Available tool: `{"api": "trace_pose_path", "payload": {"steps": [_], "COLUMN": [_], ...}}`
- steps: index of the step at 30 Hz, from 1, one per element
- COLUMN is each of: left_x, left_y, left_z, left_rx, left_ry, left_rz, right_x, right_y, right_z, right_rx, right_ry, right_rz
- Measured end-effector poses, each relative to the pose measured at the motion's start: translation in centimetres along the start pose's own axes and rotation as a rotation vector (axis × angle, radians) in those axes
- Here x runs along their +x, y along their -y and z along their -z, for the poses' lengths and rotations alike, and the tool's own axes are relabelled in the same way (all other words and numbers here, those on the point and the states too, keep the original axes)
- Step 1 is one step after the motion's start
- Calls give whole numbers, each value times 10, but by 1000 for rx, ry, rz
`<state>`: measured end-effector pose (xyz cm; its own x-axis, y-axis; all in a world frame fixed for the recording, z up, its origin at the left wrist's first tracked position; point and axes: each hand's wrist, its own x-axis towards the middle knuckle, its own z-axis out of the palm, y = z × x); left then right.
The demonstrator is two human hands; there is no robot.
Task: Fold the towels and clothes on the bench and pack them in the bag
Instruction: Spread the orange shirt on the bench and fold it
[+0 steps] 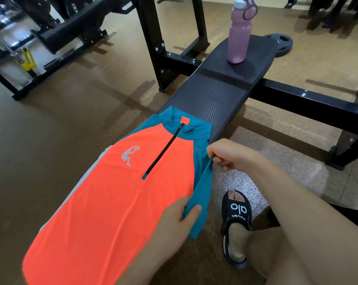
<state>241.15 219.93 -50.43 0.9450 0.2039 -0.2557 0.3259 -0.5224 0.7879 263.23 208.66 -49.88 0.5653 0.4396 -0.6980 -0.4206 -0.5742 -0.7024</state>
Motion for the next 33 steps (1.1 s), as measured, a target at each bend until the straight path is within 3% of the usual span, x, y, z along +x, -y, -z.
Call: {"api": "trace_pose_path", "payload": {"steps": [4, 6, 10, 14, 16, 21, 28, 31, 33], "left_x": [-10, -7, 3, 14, 19, 24, 25, 38, 59], "left_y": [12, 24, 54, 86, 92, 100, 101, 98, 98], "left_z": [60, 89, 115, 107, 103, 103, 111, 126, 144], "left_rx": [-127, -226, -273, -209, -189, -10, 544, 680, 741], "left_ry": [83, 64, 62, 13, -54, -176, 1, 56, 26], "left_rz": [86, 166, 306, 380, 387, 331, 113, 142, 143], "right_x": [-3, 0, 12, 23, 27, 32, 36, 31, 30], "right_y": [2, 4, 7, 0, -2, 1, 19, 32, 39], "right_z": [-10, -20, -36, -43, -46, -42, -49, -73, -98], "right_rx": [47, 34, -132, -556, -643, -722, -745, -794, -815], "right_ry": [208, 230, -18, -277, -350, -535, -618, -612, -500], "right_rz": [51, 74, 140, 250, 258, 260, 200, 394, 548]}}
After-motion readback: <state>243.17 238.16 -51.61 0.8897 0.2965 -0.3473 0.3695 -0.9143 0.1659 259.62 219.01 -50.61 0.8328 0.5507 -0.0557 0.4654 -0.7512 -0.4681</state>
